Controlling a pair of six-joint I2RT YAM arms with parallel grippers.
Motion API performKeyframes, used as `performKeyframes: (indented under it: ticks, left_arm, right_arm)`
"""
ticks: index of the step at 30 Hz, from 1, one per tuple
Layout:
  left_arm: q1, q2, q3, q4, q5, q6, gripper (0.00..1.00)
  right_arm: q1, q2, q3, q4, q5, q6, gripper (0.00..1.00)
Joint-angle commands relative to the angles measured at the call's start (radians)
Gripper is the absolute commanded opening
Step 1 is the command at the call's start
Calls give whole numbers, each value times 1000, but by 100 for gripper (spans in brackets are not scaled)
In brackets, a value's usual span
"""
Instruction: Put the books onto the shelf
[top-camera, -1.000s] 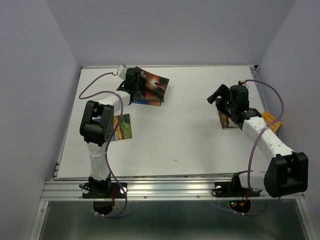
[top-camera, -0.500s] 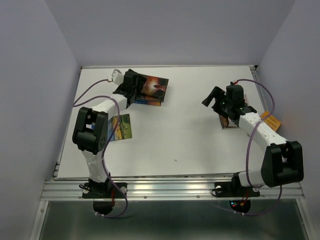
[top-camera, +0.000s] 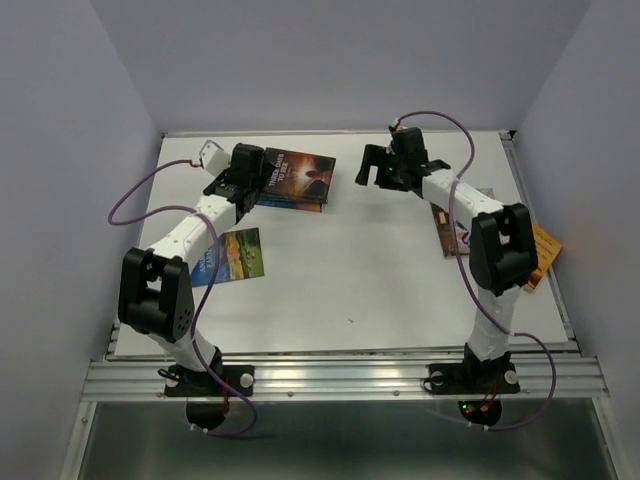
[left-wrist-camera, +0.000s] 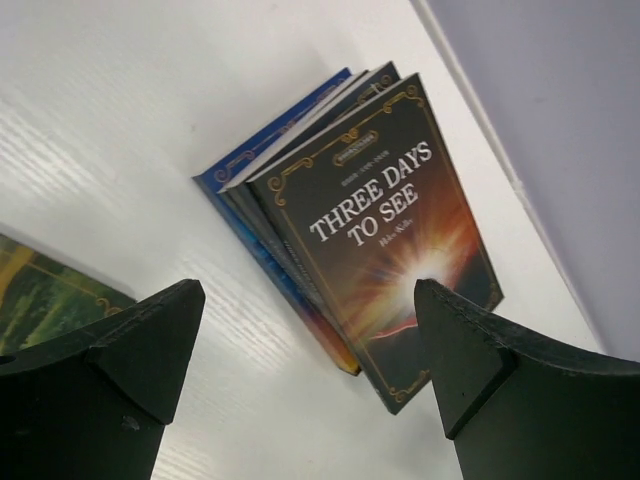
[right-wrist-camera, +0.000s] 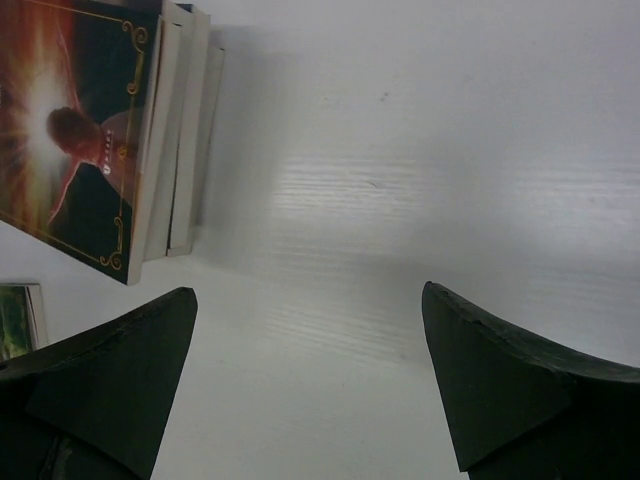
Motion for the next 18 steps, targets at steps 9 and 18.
performKeyframes:
  ticks: [9, 18]
  left_arm:
    - [114, -276, -299, -203, -42, -83, 99]
    - [272, -428, -511, -302, 1, -137, 99]
  right_arm:
    - [92, 400, 546, -107, 134, -209, 100]
    - [103, 539, 726, -127, 125, -206, 100]
